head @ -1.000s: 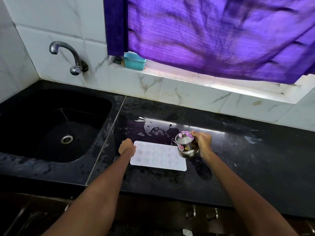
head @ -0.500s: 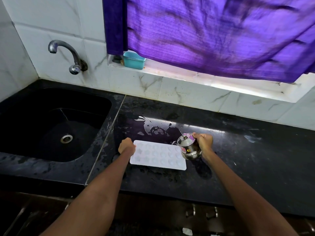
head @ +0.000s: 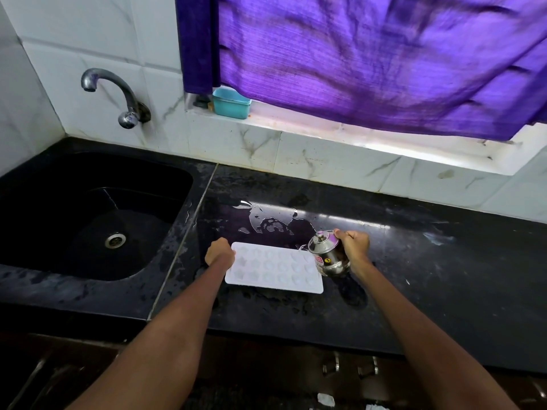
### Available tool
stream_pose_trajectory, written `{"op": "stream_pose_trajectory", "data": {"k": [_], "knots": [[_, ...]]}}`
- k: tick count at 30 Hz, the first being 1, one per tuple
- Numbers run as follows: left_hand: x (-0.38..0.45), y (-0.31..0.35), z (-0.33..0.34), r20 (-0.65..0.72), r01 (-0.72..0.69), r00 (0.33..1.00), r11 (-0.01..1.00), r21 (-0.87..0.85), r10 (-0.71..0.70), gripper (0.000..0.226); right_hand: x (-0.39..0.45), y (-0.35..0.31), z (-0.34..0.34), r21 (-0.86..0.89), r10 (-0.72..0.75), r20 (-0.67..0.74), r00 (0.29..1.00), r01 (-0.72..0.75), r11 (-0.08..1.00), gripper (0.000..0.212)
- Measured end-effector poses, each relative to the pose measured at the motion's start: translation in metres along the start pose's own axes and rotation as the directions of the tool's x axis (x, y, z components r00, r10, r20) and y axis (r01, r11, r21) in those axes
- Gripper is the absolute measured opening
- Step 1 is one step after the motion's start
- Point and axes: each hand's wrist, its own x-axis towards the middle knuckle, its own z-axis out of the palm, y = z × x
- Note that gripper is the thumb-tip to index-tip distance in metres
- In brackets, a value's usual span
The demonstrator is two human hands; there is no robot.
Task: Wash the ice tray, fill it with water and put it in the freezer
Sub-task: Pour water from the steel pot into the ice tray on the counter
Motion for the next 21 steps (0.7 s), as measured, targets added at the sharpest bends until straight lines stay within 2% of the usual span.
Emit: {"op": "stream_pose_trajectory", "data": {"k": [7,16,21], "knots": [[0.0001,-0.0006,0.0019,-0.006,0.002,1.0,1.0,-0.002,-0.002,0.031,0.0007,0.0,-0.0034,-0.036,-0.02,0.008,1.0,0.021,0.999,0.036],[0.0003,-0.001,0.0031,-0.013,0.005,1.0,1.0,0.0,-0.005,0.031,0.0009,0.0011,-0.0027,0.015,0.009,0.016,1.0,-0.009,1.0,0.026],[0.0006,-0.0005,0.0026,-0.014,0.001,1.0,1.0,0.001,-0.001,0.033,-0.0036,-0.0067,-0.002,0.021,0.01,0.023,1.0,-0.01,1.0,0.036]]}}
